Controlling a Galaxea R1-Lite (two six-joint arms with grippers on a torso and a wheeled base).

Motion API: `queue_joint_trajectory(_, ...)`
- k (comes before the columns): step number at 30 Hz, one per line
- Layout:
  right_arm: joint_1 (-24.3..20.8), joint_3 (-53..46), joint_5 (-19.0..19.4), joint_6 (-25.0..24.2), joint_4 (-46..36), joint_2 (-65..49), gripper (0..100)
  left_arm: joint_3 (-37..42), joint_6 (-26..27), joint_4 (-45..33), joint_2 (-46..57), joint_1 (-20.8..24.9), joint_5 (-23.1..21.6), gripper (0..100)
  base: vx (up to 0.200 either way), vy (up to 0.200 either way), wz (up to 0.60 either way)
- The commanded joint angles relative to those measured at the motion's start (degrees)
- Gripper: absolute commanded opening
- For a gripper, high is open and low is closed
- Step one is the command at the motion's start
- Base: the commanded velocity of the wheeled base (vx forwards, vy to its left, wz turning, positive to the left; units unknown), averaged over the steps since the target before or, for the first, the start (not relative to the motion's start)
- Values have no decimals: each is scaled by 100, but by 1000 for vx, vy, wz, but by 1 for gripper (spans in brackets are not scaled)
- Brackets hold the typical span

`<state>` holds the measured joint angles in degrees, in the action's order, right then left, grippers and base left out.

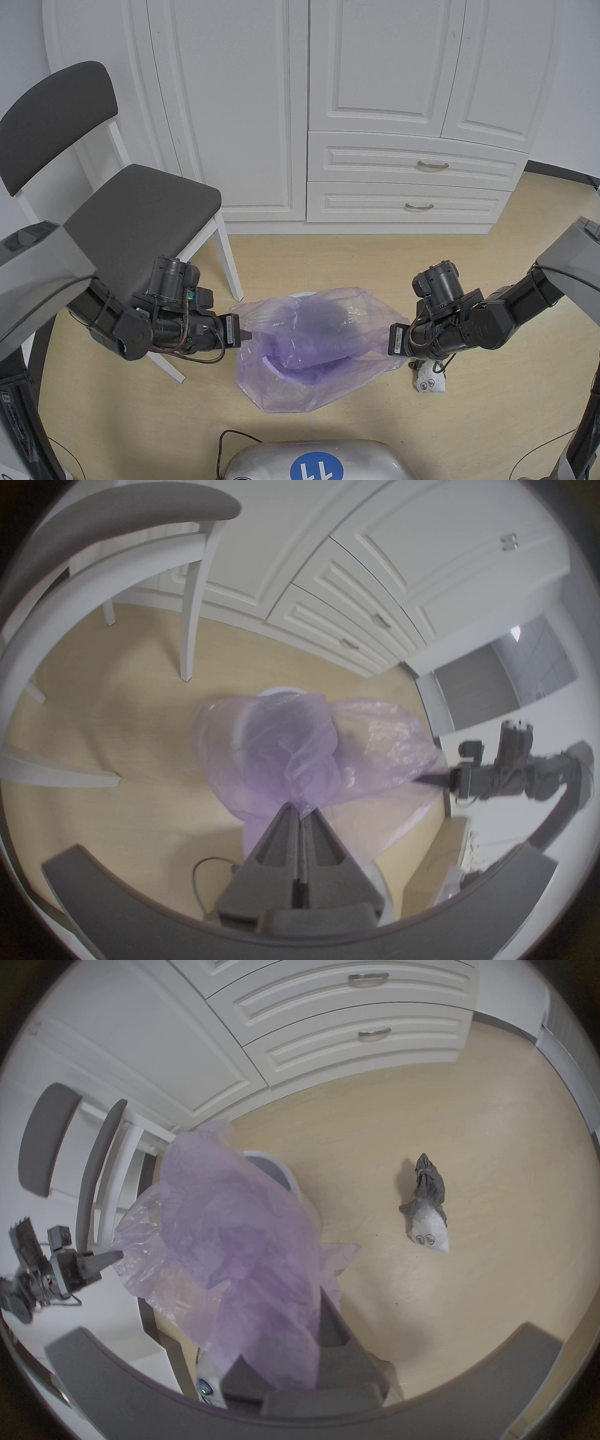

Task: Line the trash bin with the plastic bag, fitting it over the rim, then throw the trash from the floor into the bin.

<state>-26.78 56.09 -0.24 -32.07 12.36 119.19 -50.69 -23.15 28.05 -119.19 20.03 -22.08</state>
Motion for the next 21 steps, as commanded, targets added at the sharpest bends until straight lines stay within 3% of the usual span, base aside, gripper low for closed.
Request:
queue_joint_trajectory(1,15,-353,51,588,-357,-721,0,33,847,-924,950,-500,-578,0,0,0,0)
queue_joint_trajectory(8,-81,-485,68,834,-498,-713,0,15,1252,-1460,1091,-720,-816,0,0,0,0)
queue_joint_trajectory(16,-117,-573,86,1379,-1131,-801,0,-46,1752,-2120,1222,-790,-825,0,0,0,0)
queue_joint_trajectory(21,-117,-582,95,1432,-1175,-774,0,-125,2078,-2541,1222,-799,-825,0,0,0,0)
